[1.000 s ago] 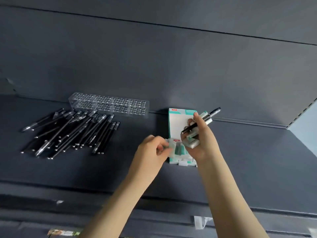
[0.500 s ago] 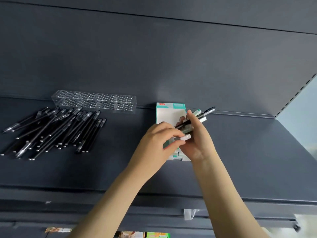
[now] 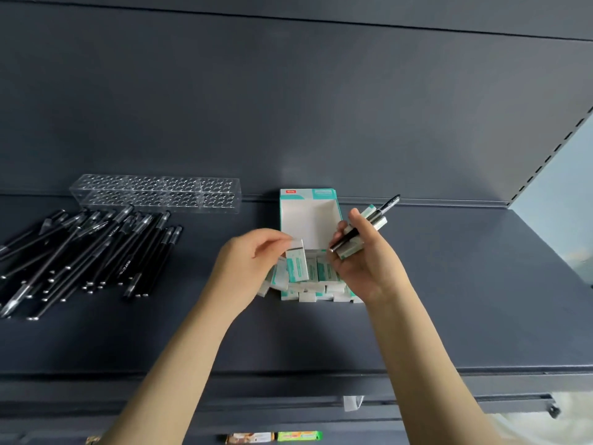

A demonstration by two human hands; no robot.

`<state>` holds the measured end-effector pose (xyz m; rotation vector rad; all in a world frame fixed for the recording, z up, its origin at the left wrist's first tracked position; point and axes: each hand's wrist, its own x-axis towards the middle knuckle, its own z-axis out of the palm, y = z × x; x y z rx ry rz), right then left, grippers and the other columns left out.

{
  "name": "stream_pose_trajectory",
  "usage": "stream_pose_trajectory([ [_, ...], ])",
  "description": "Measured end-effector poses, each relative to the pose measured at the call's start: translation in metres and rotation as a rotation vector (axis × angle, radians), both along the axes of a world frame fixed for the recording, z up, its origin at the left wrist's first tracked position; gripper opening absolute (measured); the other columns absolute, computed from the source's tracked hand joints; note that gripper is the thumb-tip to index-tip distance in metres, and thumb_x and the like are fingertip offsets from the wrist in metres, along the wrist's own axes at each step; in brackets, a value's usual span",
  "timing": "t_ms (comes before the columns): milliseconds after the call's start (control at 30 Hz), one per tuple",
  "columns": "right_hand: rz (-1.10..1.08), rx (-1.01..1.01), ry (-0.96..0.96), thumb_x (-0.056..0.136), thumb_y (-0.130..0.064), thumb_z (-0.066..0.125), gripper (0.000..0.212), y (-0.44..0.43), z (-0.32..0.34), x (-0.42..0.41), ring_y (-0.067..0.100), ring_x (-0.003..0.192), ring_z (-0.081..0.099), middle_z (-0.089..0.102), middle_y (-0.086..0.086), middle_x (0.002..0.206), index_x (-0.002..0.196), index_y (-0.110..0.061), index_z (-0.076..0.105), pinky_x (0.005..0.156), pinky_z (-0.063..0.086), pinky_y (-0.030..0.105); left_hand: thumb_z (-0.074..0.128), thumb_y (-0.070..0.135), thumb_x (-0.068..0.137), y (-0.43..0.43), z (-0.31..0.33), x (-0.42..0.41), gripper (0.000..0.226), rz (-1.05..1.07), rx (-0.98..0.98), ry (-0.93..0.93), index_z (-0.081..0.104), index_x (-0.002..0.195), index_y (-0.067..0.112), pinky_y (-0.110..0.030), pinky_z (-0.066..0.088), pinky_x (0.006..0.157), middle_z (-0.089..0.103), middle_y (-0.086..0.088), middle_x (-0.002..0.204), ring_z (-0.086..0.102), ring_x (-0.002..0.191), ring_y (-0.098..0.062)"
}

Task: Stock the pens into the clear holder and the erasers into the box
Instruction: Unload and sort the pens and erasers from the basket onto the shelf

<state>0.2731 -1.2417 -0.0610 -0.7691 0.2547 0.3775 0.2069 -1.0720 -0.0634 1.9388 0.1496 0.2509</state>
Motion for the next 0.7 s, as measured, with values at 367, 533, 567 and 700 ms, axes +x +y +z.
stream_pose_trajectory([
  [367, 0.107, -0.200, 0.002, 0.092, -0.021, 0.062, 0.016, -0.008, 0.010, -0.005, 0.012, 0.054, 0.050, 0.061, 0.002, 0.087, 0.107, -0.019, 0.066, 0.055, 0.046, 0.023, 0.068, 0.022, 0.090, 0.000, -0.017, 0.023, 0.013, 0.058, 0.305, 0.033, 0.077, 0.098, 0.016, -0.016, 0.051, 0.061, 0.059, 0.003, 0.093, 0.060, 0.080, -0.003],
  [533, 0.210, -0.287, -0.101, 0.097, -0.024, 0.058, 0.007, -0.015, 0.009, -0.006, 0.012, 0.053, 0.047, 0.068, 0.006, 0.083, 0.101, -0.020, 0.061, 0.057, 0.042, 0.025, 0.071, 0.015, 0.086, 0.000, -0.014, 0.020, 0.008, 0.101, 0.326, -0.086, 0.075, 0.093, 0.016, -0.005, 0.039, 0.062, 0.057, 0.007, 0.083, 0.053, 0.072, 0.005],
  [567, 0.241, -0.323, -0.131, 0.097, -0.026, 0.058, 0.007, -0.017, 0.009, -0.006, 0.012, 0.054, 0.048, 0.070, 0.007, 0.086, 0.100, -0.020, 0.061, 0.058, 0.043, 0.025, 0.071, 0.014, 0.087, -0.001, -0.010, 0.020, 0.009, 0.090, 0.308, -0.125, 0.075, 0.094, 0.017, -0.006, 0.039, 0.063, 0.059, 0.006, 0.084, 0.053, 0.072, 0.004],
  [700, 0.312, -0.337, -0.187, 0.086, -0.029, 0.065, 0.027, -0.021, 0.007, -0.009, 0.011, 0.058, 0.048, 0.069, 0.006, 0.091, 0.107, -0.012, 0.064, 0.051, 0.042, 0.021, 0.068, 0.019, 0.090, -0.006, 0.010, 0.022, 0.014, -0.018, 0.139, -0.161, 0.075, 0.101, 0.024, -0.009, 0.041, 0.067, 0.066, 0.011, 0.096, 0.056, 0.077, -0.003],
])
